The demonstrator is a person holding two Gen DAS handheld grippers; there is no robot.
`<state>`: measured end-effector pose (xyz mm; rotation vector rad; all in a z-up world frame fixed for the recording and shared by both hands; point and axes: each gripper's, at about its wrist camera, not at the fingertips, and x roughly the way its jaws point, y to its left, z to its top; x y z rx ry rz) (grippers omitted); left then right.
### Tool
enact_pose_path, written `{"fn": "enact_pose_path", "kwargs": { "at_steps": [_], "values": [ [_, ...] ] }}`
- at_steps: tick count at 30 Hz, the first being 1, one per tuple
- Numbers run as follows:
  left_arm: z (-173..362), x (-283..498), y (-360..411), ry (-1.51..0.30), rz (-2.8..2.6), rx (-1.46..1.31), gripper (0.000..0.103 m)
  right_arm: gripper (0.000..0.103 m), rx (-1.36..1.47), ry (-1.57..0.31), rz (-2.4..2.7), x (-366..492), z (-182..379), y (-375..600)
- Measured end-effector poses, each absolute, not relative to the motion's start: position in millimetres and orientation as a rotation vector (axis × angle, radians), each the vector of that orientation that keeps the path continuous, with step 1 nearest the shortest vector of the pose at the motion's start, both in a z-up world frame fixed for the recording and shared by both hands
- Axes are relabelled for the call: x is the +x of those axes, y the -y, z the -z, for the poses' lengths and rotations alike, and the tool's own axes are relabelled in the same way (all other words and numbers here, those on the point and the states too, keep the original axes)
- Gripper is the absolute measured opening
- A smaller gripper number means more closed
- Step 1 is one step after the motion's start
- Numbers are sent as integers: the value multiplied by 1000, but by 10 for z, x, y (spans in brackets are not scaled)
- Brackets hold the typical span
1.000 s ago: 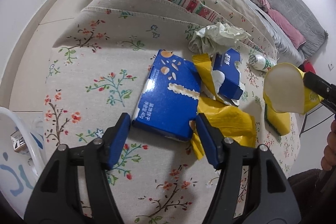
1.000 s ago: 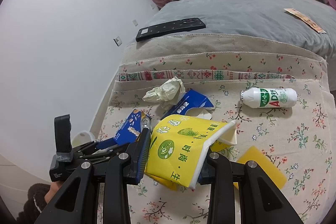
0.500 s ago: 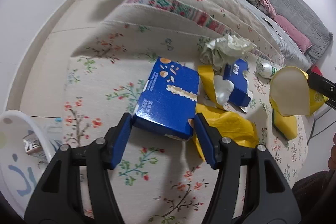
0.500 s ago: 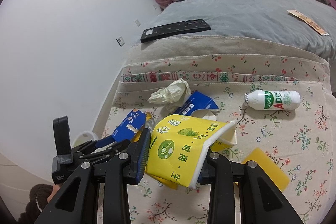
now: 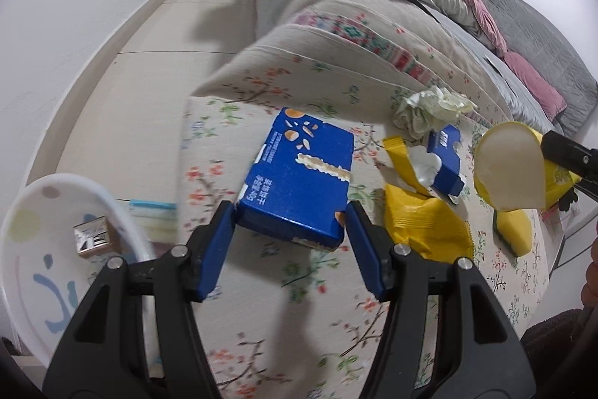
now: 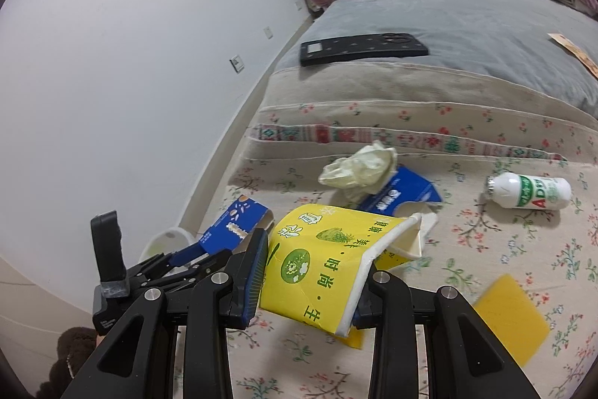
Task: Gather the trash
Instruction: 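Carry the blue box and yellow packaging over the white bin and release both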
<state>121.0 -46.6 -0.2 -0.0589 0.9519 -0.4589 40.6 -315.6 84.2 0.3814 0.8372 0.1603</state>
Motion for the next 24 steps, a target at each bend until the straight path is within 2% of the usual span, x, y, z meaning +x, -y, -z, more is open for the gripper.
{"fn": "enact_pose_path", "kwargs": {
  "at_steps": [24],
  "values": [
    [-101,944,-1007,-929,265,-224,62,36,297,-900,-351,761,-702,1844]
  ]
}}
